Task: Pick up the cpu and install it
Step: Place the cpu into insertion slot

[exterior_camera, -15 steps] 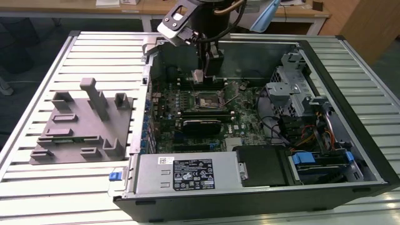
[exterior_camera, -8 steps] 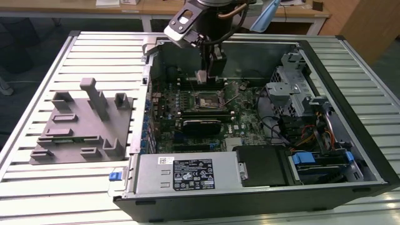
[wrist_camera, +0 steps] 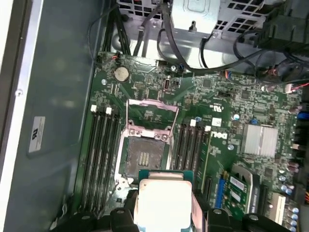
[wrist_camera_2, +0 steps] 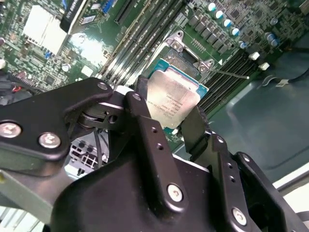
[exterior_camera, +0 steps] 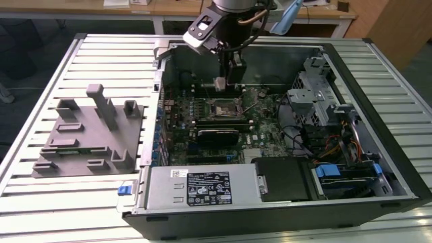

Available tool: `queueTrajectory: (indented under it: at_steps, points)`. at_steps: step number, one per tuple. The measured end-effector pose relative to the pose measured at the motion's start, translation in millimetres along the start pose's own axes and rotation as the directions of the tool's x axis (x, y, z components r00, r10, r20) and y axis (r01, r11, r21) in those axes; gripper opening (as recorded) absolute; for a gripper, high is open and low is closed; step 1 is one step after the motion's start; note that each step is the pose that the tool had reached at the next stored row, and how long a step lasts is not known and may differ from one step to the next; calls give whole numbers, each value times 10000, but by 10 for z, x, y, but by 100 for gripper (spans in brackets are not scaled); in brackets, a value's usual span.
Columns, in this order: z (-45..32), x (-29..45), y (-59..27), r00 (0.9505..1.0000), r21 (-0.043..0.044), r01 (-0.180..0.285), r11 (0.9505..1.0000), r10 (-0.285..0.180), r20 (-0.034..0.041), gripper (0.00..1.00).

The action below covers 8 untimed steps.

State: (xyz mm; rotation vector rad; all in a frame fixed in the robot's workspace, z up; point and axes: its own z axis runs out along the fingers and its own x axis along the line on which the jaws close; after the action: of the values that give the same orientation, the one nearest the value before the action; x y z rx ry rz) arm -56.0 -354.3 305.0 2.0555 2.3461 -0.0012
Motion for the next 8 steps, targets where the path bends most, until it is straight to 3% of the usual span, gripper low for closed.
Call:
queueTrajectory:
  at_steps: [5, 8]
  points:
    - [71, 7, 10, 9995, 6, -311, 9995, 311, 1, 53]
    - [99, 15, 20, 9993, 3, -362, 9993, 362, -43, 53]
